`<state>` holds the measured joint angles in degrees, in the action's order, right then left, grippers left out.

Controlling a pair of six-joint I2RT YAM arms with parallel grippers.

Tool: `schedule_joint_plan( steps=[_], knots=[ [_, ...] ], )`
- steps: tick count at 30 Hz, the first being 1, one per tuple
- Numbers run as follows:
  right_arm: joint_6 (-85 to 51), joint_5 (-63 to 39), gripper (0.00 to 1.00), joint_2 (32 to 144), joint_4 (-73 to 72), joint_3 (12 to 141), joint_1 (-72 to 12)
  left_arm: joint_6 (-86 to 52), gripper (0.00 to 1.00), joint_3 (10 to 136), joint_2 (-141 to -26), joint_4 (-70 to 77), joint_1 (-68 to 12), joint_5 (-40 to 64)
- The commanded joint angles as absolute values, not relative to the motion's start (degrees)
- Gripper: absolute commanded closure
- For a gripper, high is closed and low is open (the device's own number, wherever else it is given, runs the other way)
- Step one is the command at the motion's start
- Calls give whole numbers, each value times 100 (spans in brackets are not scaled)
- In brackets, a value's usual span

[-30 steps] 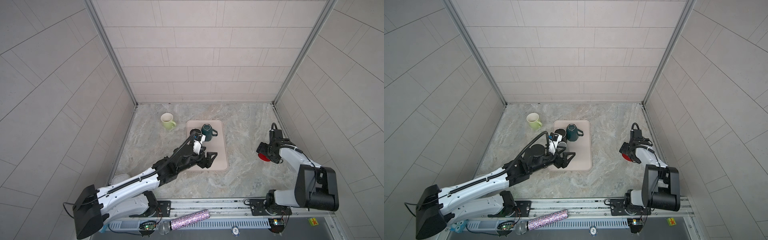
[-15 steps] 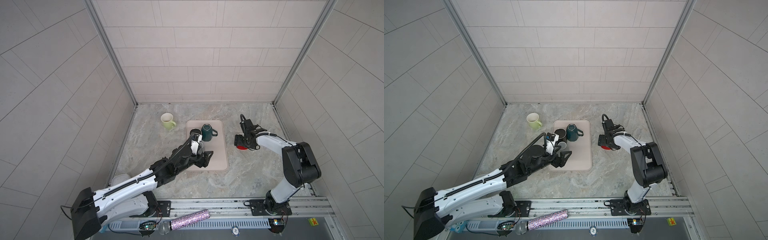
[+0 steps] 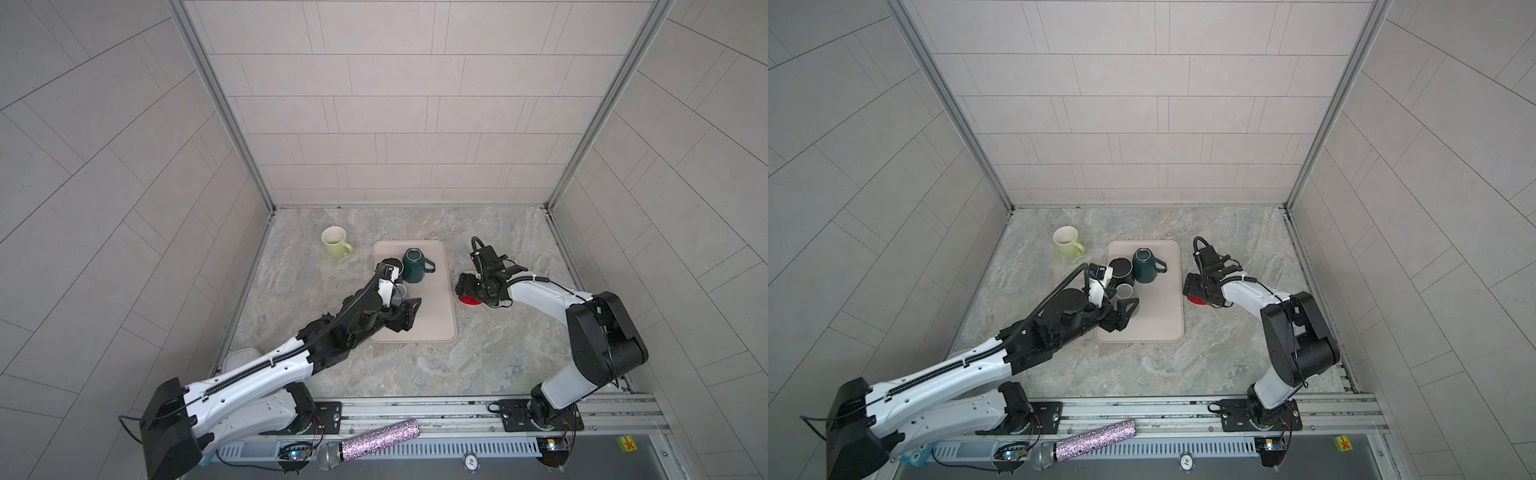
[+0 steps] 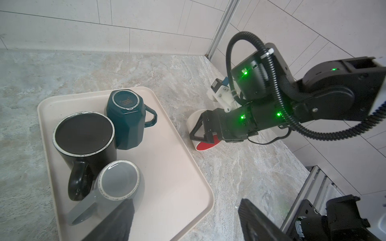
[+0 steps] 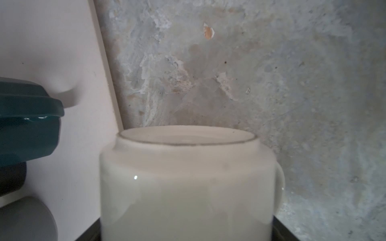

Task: Turn the mug right side up
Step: Move the mug to the tray.

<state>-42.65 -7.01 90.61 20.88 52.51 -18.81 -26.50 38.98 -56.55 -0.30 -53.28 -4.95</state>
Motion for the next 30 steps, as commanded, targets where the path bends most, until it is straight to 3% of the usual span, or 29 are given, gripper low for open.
schedule_joint_plan(
  steps=[1,13,30],
  knots=[
    [-4778,-984,18,8927,1950,5214,-1945,-2729,15,4050,-5733,48,-5254,-417],
    [-4781,-1034,28,8845,1886,5447,-2266,-2839,15,4018,-5844,158,-5132,-220],
    [-4825,-793,29,8999,1820,5798,-3495,-2865,15,3924,-5637,112,-5114,-370]
  ],
)
